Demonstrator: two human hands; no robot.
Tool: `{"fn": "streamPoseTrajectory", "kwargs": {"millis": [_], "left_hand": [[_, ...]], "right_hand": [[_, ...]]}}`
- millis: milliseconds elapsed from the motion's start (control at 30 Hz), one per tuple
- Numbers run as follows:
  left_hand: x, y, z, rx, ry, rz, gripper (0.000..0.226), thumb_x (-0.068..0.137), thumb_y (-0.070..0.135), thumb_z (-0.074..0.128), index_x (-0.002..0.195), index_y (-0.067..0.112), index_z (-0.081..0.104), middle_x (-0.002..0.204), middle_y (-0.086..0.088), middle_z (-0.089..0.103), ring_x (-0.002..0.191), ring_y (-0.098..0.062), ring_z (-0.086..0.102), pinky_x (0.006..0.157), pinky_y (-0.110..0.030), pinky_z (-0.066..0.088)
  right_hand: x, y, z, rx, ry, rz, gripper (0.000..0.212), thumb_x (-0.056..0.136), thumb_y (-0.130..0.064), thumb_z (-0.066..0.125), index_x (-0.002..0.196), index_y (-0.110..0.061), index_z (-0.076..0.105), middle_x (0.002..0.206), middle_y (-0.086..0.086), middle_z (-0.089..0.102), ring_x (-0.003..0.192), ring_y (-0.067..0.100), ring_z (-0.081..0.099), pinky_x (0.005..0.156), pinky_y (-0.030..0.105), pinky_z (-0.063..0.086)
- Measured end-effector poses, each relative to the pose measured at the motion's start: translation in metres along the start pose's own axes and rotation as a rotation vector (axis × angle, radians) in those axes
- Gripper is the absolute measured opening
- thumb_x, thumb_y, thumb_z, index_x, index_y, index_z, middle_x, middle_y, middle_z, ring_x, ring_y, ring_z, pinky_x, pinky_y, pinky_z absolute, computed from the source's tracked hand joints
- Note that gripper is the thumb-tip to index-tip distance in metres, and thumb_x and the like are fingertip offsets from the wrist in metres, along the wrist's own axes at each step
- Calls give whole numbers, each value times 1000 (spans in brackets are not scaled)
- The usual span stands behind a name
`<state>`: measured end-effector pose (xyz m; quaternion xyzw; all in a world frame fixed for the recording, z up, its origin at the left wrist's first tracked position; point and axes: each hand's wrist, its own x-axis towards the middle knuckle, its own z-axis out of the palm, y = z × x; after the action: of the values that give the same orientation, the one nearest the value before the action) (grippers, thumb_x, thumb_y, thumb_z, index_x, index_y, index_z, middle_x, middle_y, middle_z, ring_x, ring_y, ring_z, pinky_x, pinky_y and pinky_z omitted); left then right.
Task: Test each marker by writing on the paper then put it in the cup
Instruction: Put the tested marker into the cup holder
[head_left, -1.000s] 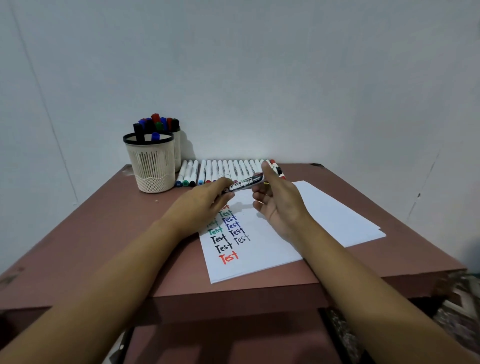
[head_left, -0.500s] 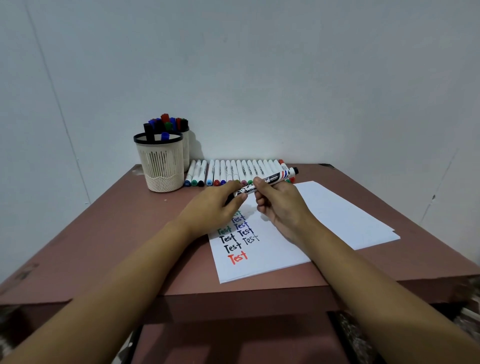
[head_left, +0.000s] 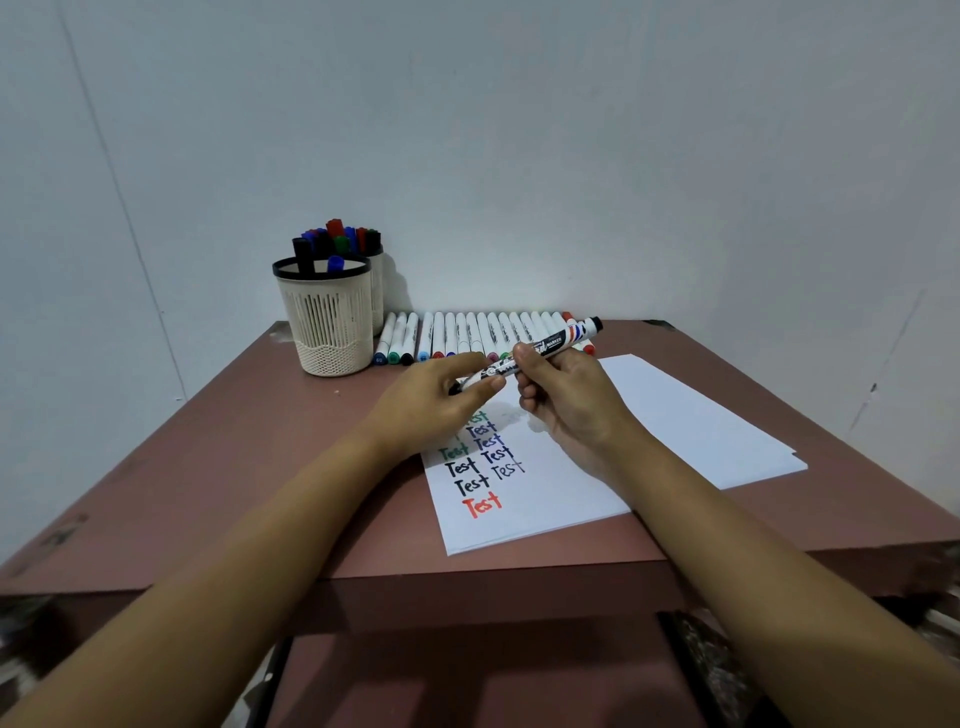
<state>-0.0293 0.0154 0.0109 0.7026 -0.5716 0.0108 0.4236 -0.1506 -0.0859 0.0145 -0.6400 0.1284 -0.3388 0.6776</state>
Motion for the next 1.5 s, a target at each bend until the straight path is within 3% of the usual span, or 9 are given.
{"fn": "streamPoseTrajectory", "kwargs": {"millis": [67,100,133,200,400,500,633,1067,1500], "left_hand": [[-1,0,-1,-67,1,-6,39,89,36,57,124,19,59,100,23,66,74,14,36,69,-18,39],[-1,0,-2,-83,11,-2,33,88,37,58,117,21,63,83,27,28,73,10,21,62,-21,36],[-2,1,-2,-82,28,-3,28,87,39,59,110,24,66,60,22,42,57,8,30,57,-22,33],[-2,2,-4,-71,65,-38,28,83,45,61,104,28,64,72,18,56,63,3,52,60,-17,39],[8,-13,-10,-233,291,-237,32,98,28,39,102,8,63,76,0,54,72,-13,49,68,-28,36],[11,-22,-11,-273,265,-332,37,97,9,29,117,0,59,77,-3,57,73,-16,51,69,-28,40],[10,-27,-8,-152,147,-379,41,96,9,34,135,8,47,129,-16,55,121,-28,49,99,-33,37],[12,-35,-10,-76,92,-378,29,86,18,62,113,13,55,101,-1,59,91,-11,55,64,-14,39],[13,-36,-10,-47,83,-375,18,83,20,67,98,14,59,96,-1,61,90,-14,57,74,-23,45]], "right_hand": [[-1,-2,0,-4,-1,-14,21,96,-16,54,75,-11,57,62,-1,45,56,5,43,55,17,40],[-2,-2,0,-3,10,-15,21,95,-16,55,75,-11,58,62,-1,45,56,6,43,55,18,40],[-3,-3,1,2,32,-12,21,95,-17,55,74,-11,58,62,0,46,56,6,43,55,19,40],[-4,-6,2,49,100,12,20,95,-18,56,76,-12,59,62,0,49,56,9,45,54,20,41],[-9,-16,-5,456,195,218,14,93,-11,50,79,-10,53,71,11,62,68,30,66,73,36,57],[-10,-13,-4,390,160,240,20,90,-11,59,73,-14,51,73,7,56,61,22,59,54,25,53],[-14,-9,-3,201,87,253,26,90,-27,62,68,-17,51,65,2,47,51,12,44,47,20,36],[-28,-3,10,-279,-41,135,49,88,-5,60,50,-17,30,52,6,30,35,13,26,39,15,22],[-32,-3,12,-393,-66,127,41,79,4,50,48,-16,32,45,5,30,34,13,29,40,17,26]]}}
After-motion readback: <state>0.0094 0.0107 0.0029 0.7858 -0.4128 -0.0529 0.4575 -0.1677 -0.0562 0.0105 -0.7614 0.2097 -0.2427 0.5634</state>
